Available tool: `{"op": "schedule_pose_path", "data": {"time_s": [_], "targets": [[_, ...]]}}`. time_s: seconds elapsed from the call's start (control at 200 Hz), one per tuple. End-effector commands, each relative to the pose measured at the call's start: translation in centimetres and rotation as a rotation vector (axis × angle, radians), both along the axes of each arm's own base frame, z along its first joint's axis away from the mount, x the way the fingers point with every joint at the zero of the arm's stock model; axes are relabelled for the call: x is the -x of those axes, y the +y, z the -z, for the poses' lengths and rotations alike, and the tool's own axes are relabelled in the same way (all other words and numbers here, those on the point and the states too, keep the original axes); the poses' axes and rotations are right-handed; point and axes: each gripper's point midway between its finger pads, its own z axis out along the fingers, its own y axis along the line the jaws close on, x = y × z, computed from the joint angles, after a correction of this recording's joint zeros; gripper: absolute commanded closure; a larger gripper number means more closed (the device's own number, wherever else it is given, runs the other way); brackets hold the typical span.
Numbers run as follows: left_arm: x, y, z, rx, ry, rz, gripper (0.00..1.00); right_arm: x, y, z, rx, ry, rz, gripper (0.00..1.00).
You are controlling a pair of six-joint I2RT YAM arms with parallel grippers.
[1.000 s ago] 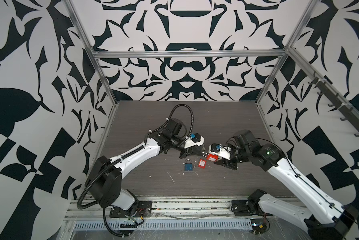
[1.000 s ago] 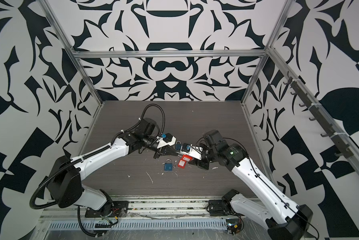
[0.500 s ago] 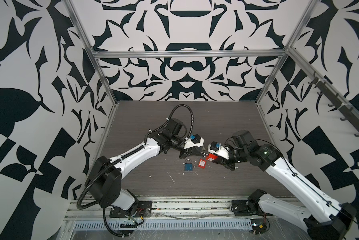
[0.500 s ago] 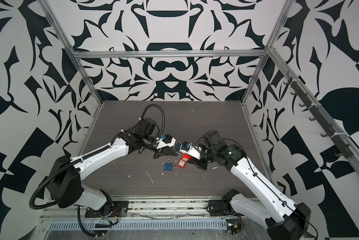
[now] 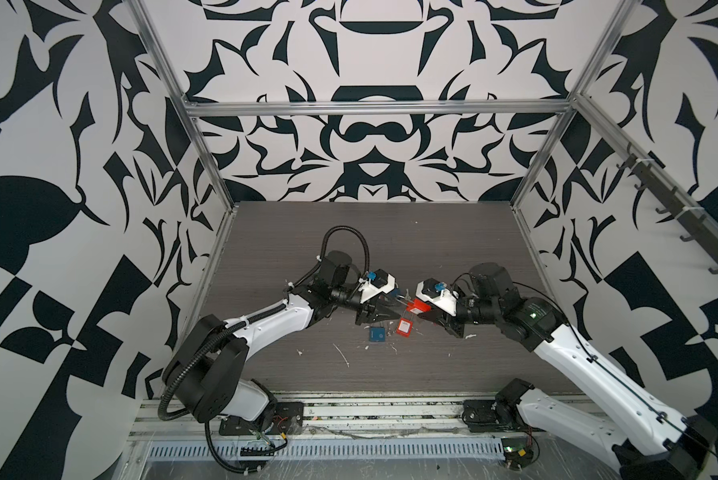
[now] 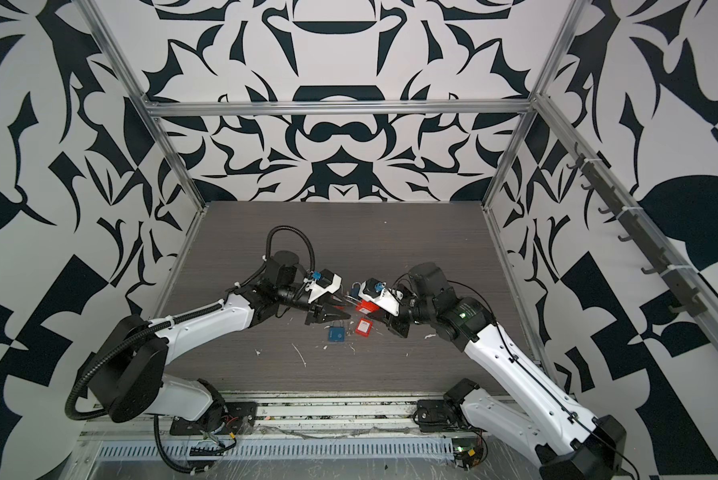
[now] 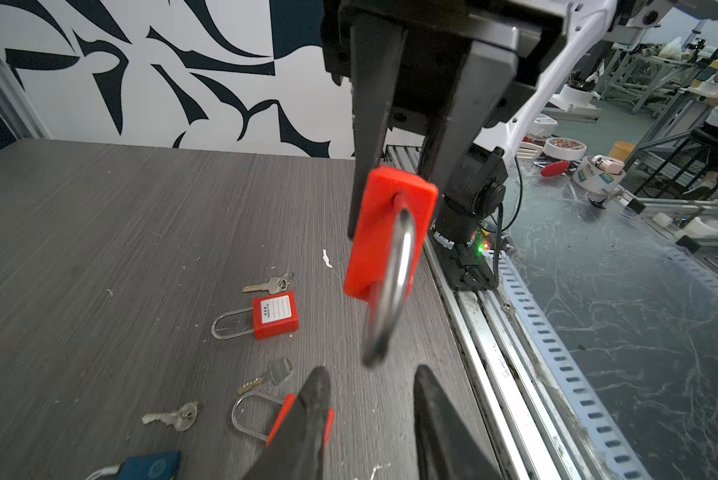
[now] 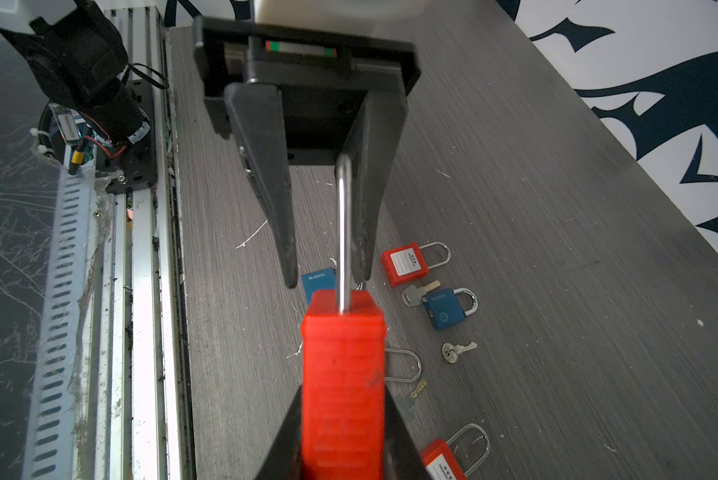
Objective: Lock with the key
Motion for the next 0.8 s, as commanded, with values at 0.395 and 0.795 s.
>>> {"op": "schedule_pose_path", "data": {"time_s": [0.395, 0.795], "targets": [[0.0, -0.2, -4.2, 0.158, -0.069, 0.000, 0.74, -0.5, 0.6, -1.3, -0.045, -0.030, 0.001, 0.95], [0.1, -0.5, -4.9, 0.161, -0.056, 0.039, 0.97, -0.5, 0.5, -1.5, -0.036, -0.046, -0.003, 0.90]]}}
